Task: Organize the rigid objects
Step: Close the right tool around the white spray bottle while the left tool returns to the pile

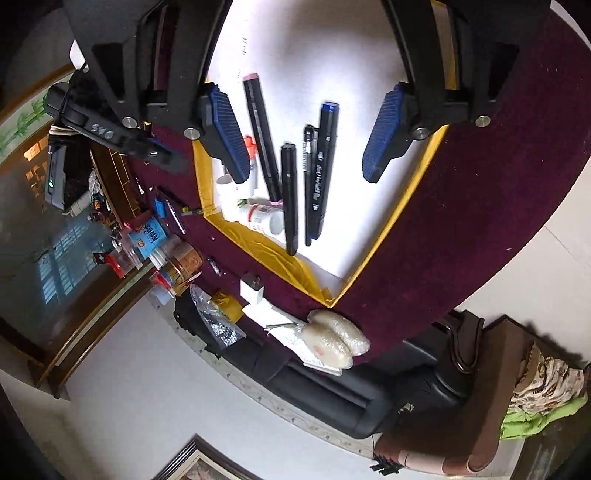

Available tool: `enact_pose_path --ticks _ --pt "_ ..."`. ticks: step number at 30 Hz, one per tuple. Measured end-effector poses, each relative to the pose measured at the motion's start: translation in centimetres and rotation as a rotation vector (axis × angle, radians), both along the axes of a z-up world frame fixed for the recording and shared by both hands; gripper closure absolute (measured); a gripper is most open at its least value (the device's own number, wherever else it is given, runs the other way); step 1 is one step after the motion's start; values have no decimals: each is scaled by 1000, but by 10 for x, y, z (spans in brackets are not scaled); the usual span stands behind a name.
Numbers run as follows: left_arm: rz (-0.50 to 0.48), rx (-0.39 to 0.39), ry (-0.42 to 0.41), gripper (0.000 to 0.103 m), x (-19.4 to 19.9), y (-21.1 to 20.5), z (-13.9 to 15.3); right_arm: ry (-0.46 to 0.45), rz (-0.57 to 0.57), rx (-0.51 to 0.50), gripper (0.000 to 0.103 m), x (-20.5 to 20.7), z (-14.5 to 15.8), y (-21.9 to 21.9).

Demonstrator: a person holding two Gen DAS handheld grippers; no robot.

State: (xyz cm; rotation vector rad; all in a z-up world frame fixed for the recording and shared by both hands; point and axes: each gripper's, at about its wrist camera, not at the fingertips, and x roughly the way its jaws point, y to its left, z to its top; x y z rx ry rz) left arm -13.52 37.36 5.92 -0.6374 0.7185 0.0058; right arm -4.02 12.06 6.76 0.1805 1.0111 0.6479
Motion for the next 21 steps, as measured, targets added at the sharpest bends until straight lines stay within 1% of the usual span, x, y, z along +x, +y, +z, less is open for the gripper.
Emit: enact_pose_path --ticks 1,3,5,6,8,10,13,16,18,21 --pt "-1 2 -5 40 -1 -3 2 -22 -25 6 66 0 5 -17" --pt "-17 7 -20 40 -3 -13 7 -61 -83 4 66 -1 11 -54" --pt "-36 23 -33 40 -4 -25 12 -86 -135 -1 66 -2 16 -87" --pt "-51 35 -41 40 -5 -34 15 -99 -179 -7 66 -3 16 -112" --pt "-91 50 -52 40 -4 -53 18 -106 -238 -21 65 0 16 -144" --pt "-131 64 -56 40 -4 -70 20 -102 -320 -37 65 3 12 -184" --pt "-210 88 -57 40 0 -103 22 -83 -440 -30 65 6 6 -243" --pt "-282 112 -47 40 3 -136 22 -68 -548 -28 65 10 1 -292" --pt "-323 126 -35 40 6 -155 21 -49 -602 -28 65 11 -4 -324" --pt "-371 143 -13 40 10 -180 18 -33 -631 -34 65 8 -12 -344"
